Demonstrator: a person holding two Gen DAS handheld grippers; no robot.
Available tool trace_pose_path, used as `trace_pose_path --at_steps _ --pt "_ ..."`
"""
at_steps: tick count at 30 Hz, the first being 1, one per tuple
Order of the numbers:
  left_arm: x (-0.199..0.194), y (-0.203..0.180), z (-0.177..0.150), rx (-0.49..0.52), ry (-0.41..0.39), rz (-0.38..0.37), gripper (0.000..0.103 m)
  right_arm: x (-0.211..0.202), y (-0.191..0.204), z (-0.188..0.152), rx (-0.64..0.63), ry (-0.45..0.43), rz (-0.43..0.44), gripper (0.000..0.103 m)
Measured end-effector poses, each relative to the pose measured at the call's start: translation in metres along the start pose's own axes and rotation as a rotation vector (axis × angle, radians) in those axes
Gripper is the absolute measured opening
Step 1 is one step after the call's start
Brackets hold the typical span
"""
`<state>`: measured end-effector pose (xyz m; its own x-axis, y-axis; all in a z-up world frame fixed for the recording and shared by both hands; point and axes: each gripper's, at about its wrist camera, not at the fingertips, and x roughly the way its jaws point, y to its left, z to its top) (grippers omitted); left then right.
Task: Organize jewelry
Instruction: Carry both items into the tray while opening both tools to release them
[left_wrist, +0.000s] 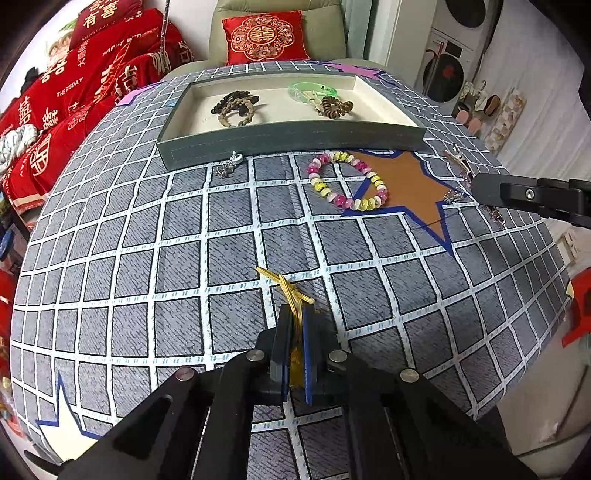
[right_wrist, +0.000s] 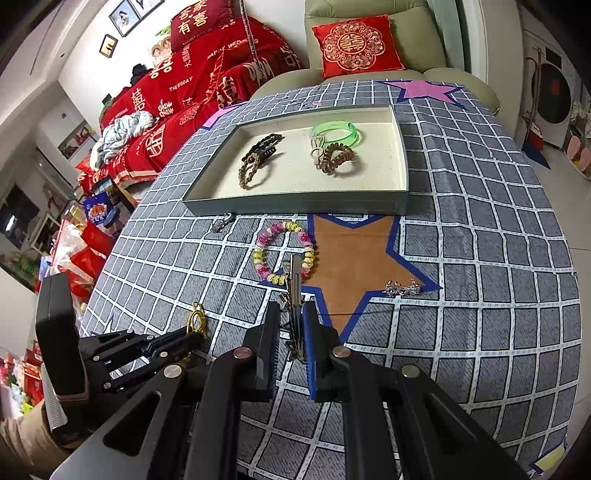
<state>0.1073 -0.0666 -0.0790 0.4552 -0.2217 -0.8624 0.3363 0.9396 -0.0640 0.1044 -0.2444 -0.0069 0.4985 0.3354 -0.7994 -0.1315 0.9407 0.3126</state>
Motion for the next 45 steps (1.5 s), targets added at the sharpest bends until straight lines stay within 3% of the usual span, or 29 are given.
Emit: trace_pose_path --at_steps 15,28,35,45 --pt "-0.044 0.011 0.03 0.014 -0.086 -0.011 0.013 -0.004 -0.006 0.018 0.015 -0.031 -0.009 0.013" --pt "-0.061 0.042 0.11 0.003 -0.189 0.019 0.013 0.0 -0.013 0.074 0.007 -0.068 -0.027 0.013" --pt "-0.039 0.046 0.156 -0.006 -0.189 -0.002 0.013 0.021 -0.014 0.109 -0.007 -0.058 -0.047 0.013" --pt "0.034 0.035 0.203 -0.013 -0.111 -0.006 0.013 0.07 -0.038 0.154 0.022 -0.035 -0.095 0.013"
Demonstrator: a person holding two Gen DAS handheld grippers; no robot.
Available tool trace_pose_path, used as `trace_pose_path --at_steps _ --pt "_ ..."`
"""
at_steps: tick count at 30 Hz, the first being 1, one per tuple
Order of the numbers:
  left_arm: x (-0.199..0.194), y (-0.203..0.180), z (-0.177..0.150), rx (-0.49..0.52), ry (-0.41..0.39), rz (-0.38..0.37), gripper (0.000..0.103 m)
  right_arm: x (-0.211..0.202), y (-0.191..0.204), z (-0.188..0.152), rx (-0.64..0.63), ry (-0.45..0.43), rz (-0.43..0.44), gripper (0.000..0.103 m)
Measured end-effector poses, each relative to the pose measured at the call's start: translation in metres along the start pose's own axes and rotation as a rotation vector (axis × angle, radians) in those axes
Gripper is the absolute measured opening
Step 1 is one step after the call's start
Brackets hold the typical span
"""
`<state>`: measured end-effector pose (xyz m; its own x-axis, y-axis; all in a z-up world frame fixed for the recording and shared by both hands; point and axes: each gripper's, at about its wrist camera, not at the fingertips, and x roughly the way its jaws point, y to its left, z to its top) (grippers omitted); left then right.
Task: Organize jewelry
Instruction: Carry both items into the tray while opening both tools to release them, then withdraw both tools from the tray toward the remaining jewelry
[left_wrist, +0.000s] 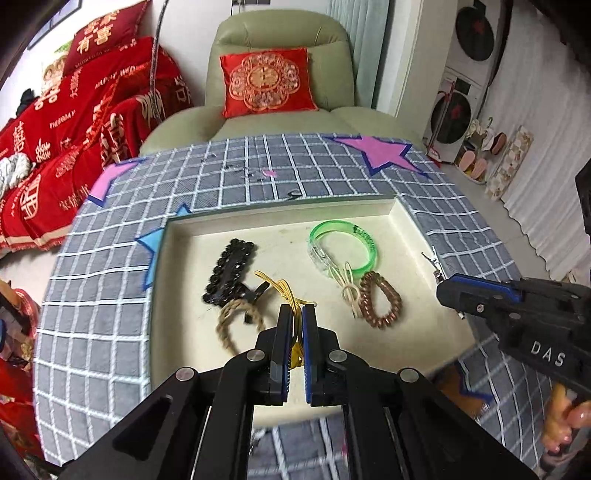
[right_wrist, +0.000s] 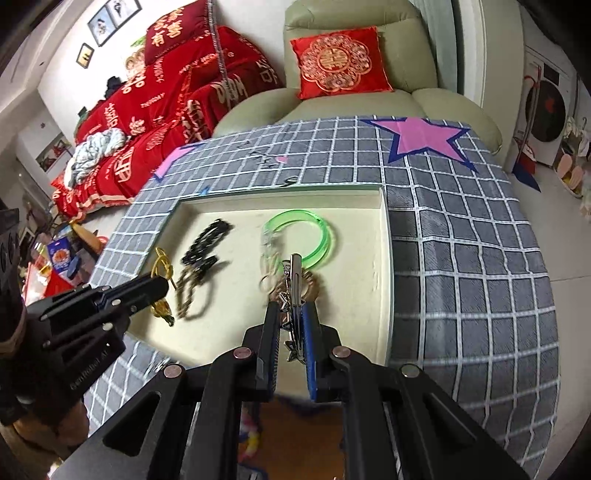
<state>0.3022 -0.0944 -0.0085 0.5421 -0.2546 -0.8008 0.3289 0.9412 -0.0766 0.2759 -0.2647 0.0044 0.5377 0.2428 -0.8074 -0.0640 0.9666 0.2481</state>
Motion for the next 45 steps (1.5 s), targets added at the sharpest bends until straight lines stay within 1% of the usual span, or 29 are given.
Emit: trace_pose_path --at_steps 3,10,15,21,24,26,27,28,31,35,38,45 --pt "0.02 -0.003 0.005 0.002 0.018 0.014 0.013 0.02 -0.008 0.007 0.015 0.014 -0.011 0.013" --pt "0.056 -0.012 0.007 0.048 0.047 0.062 0.013 0.055 -0.024 0.017 0.055 0.041 -0.028 0.013" --pt "0.067 -0.014 0.007 0.062 0.058 0.084 0.014 0.074 -0.029 0.017 0.059 0.063 -0.043 0.013" --pt "0.074 -0.02 0.006 0.09 0.069 0.116 0.014 0.077 -0.031 0.018 0.072 0.056 -0.04 0.013" --pt "0.075 -0.022 0.007 0.094 0.073 0.141 0.014 0.077 -0.032 0.018 0.075 0.057 -0.037 0.015" --pt "0.072 -0.021 0.008 0.077 0.074 0.139 0.014 0.077 -0.033 0.017 0.082 0.059 -0.037 0.021" --pt "0.071 -0.021 0.008 0.074 0.072 0.137 0.014 0.077 -0.034 0.018 0.086 0.062 -0.033 0.028" --pt "0.07 -0.021 0.008 0.073 0.069 0.137 0.014 0.077 -0.035 0.017 0.093 0.062 -0.024 0.031" --pt "0.065 -0.021 0.01 0.074 0.061 0.137 0.014 0.07 -0.036 0.017 0.112 0.042 -0.01 0.031" --pt "0.056 -0.02 0.012 0.068 0.042 0.126 0.014 0.048 -0.038 0.019 0.143 -0.014 0.013 0.031" --pt "0.047 -0.018 0.014 0.053 0.025 0.112 0.014 0.032 -0.038 0.019 0.163 -0.043 0.027 0.034" --pt "0.031 -0.013 0.014 0.036 0.008 0.103 0.014 0.01 -0.038 0.005 0.195 -0.046 0.051 0.037"
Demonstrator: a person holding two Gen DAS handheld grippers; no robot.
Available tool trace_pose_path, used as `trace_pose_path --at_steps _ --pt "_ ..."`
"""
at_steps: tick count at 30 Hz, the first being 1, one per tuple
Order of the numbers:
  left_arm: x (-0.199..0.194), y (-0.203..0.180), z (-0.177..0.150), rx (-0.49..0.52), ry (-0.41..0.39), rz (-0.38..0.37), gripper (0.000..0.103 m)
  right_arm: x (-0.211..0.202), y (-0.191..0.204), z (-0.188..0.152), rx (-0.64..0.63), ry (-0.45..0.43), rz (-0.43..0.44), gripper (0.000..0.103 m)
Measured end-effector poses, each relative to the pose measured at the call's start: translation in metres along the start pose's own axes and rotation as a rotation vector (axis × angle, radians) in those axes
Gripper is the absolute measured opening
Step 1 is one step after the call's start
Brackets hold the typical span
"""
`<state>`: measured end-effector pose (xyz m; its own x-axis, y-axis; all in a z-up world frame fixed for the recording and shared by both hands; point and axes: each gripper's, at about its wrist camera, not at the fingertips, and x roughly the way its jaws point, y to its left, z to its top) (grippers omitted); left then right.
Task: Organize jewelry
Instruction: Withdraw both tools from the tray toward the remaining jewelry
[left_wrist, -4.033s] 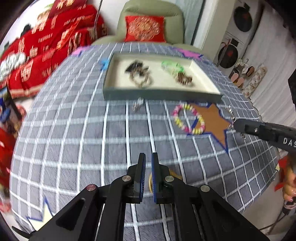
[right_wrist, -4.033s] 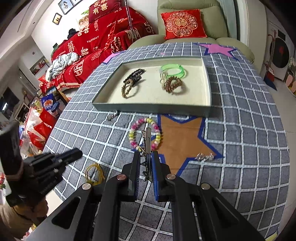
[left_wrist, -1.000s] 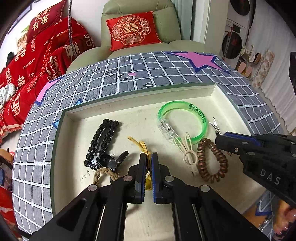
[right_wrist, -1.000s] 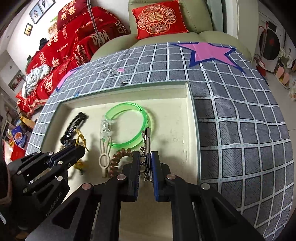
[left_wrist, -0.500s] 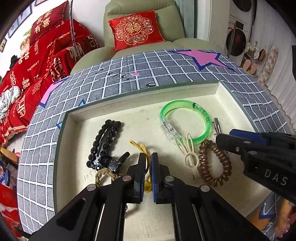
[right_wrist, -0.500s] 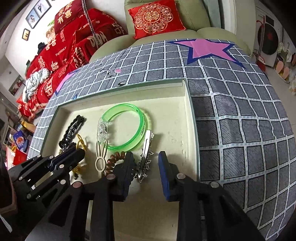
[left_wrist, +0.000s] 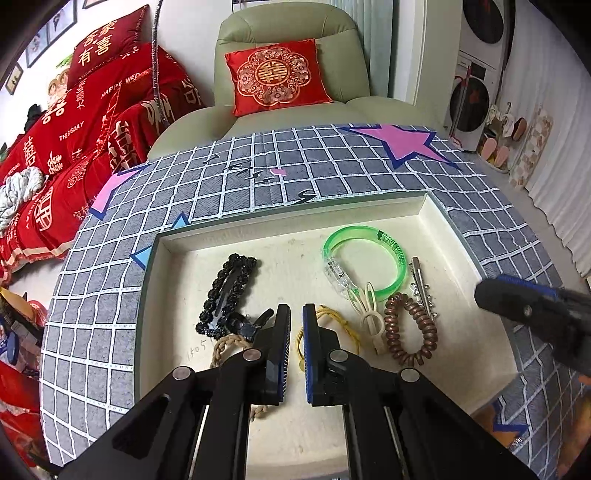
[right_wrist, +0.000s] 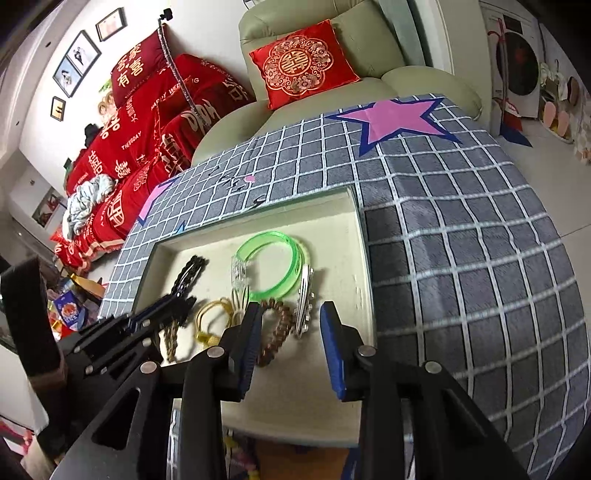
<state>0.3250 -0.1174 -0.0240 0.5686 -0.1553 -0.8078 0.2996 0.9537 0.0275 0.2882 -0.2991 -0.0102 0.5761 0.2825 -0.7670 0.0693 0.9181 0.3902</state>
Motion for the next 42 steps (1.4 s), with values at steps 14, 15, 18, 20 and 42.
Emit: trace_pose_path --at_steps 14,15,18,20,42 --pt "-0.042 0.007 -0.035 0.006 -0.065 0.044 0.103 -0.039 0.0 -0.045 0.011 -0.007 0.008 0.064" --pt "-0.046 0.009 -0.04 0.0 -0.067 0.045 0.103 -0.041 0.0 -0.049 0.011 -0.006 0.007 0.074" --pt "-0.062 0.016 -0.056 -0.014 -0.076 0.054 0.103 -0.048 0.003 -0.061 0.009 -0.003 0.017 0.08" --pt "-0.071 0.022 -0.069 -0.022 -0.087 0.061 0.103 -0.05 0.006 -0.067 0.005 0.004 0.02 0.081" --pt "-0.068 0.058 -0.147 -0.092 0.01 0.071 0.103 -0.045 0.039 -0.134 -0.129 0.114 -0.09 0.083"
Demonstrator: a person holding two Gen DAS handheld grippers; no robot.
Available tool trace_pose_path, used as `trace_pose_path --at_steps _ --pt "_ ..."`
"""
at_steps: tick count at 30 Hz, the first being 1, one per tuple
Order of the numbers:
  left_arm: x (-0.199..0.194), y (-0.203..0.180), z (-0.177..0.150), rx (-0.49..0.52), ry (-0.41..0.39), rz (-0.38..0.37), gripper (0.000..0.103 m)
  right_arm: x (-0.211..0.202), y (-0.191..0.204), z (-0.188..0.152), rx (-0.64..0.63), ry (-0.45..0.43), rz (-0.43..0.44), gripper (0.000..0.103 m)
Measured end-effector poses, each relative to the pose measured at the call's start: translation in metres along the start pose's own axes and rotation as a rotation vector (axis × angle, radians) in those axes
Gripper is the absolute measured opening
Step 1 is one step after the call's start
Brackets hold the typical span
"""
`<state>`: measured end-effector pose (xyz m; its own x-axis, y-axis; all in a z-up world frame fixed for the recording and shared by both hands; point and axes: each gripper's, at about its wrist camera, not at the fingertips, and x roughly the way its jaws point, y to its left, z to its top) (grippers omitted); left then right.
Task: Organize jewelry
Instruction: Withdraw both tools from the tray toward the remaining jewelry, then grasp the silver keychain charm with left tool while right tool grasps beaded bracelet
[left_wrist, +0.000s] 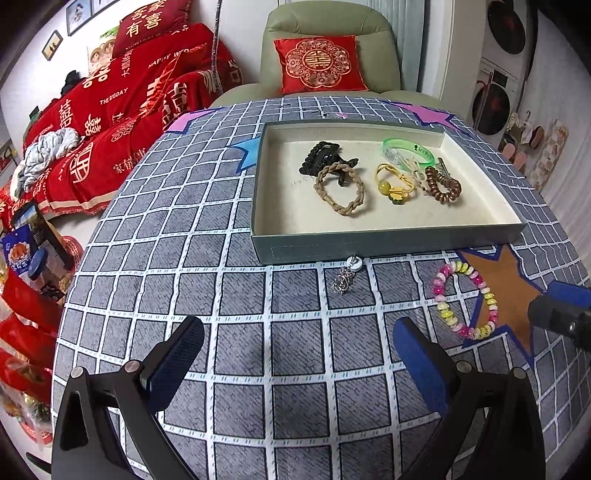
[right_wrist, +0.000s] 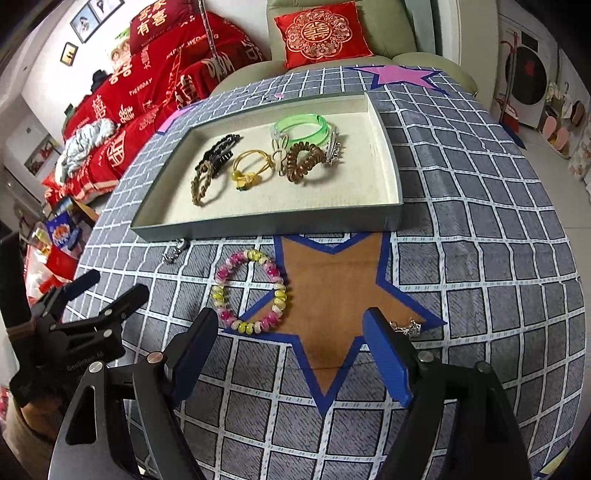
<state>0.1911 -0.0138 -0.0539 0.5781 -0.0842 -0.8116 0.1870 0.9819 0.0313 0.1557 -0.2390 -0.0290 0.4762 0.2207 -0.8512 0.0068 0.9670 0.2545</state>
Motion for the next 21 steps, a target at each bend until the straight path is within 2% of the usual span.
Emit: trace_pose_path --at_steps 5,7,12,13,14,15,17,21 --pt "0.006 -0.004 0.007 0.012 -0.009 -0.019 0.103 0.006 0.003 0.0 -0.02 0.008 -0.023 0.083" --pt "0.011 -0.007 0.01 0.023 -0.003 -0.023 0.095 0.01 0.004 0.0 -0.023 0.013 -0.027 0.083" --pt "0.023 -0.009 0.014 0.019 0.017 -0.038 0.095 0.022 0.008 0.002 -0.044 0.025 -0.051 0.083" --pt "0.024 -0.01 0.015 0.018 0.017 -0.041 0.093 0.024 0.009 0.002 -0.05 0.025 -0.056 0.083" --pt "0.026 -0.01 0.015 0.018 0.02 -0.044 0.085 0.027 0.01 0.002 -0.061 0.026 -0.065 0.083" --pt "0.028 -0.01 0.015 0.018 0.028 -0.046 0.083 0.029 0.012 0.003 -0.068 0.026 -0.07 0.082" --pt "0.034 -0.011 0.016 0.007 0.042 -0.056 0.083 0.033 0.014 0.003 -0.083 0.029 -0.077 0.079" --pt "0.04 -0.013 0.016 -0.003 0.046 -0.058 0.08 0.043 0.02 0.004 -0.111 0.034 -0.092 0.067"
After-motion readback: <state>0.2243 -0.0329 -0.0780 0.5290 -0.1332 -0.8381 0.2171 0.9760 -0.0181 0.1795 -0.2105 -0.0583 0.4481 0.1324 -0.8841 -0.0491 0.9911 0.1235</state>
